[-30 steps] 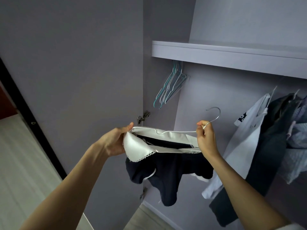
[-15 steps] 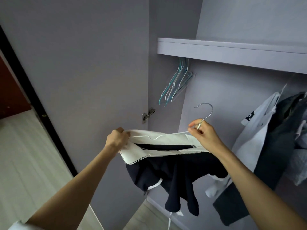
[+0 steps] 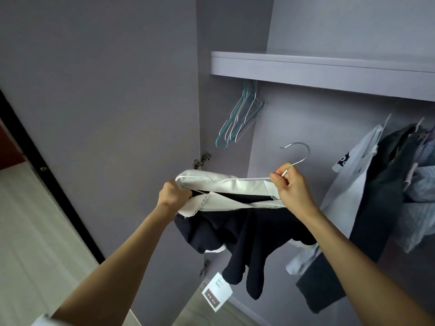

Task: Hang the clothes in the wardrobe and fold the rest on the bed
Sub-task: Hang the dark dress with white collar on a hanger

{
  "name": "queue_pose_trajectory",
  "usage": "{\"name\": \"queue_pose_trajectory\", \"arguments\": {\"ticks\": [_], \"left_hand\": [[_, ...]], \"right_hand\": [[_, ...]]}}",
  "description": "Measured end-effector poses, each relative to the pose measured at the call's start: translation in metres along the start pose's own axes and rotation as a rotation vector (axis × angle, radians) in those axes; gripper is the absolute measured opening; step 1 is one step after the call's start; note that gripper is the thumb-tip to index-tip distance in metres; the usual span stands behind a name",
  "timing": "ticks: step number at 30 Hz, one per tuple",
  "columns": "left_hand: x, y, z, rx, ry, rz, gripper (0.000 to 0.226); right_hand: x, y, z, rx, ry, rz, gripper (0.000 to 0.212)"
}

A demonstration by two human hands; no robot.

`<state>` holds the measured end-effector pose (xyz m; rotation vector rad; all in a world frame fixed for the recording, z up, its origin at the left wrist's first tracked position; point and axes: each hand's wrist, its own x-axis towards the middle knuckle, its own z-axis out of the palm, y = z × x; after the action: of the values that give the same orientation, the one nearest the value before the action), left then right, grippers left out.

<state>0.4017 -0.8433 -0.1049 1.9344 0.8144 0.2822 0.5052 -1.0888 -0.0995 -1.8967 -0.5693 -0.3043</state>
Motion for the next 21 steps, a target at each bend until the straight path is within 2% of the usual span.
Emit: {"name": "queue_pose_trajectory", "arguments": {"ticks": [2,5,6,9,11,15,18,21], "left_hand": [[0.002,0.0,0.0,0.137,0.03,0.013,0.01],[0.008,-0.004,-0.008,0.196,-0.028,-0.014,0.005],[0.009,-0.006,-0.011,0.133,-0.064,-0.036,0.005],[0.002,0.0,-0.018,-0.291,-0.277,-0.092,0.02],[-0.002,0.011,-0.02,-0.451,-0.356,-0.055,0.023],[-0.01,0.052,-0.013,-0.486,-0.389,0.03,0.015],[-0.022,0.082,0.003,-0.518,-0.429,0.079,0.011],[-0.032,0.102,0.013,-0.522,-0.505,0.132,0.01]], "right_hand": [[0.0,-0.001,-0.001,-0.048,-0.023,-0.002,0.023],[-0.001,0.004,-0.003,-0.02,0.007,0.028,0.022],[-0.002,0.006,-0.004,0.004,0.027,0.03,0.025],[-0.006,0.014,-0.006,0.08,0.088,0.057,0.031],[-0.006,0.019,-0.004,0.257,0.192,0.168,0.029],[0.005,0.024,0.004,0.745,0.418,0.455,0.039],[0.006,0.027,0.019,1.079,0.419,0.68,0.041],[-0.004,0.028,0.044,1.243,0.36,0.833,0.039]]}}
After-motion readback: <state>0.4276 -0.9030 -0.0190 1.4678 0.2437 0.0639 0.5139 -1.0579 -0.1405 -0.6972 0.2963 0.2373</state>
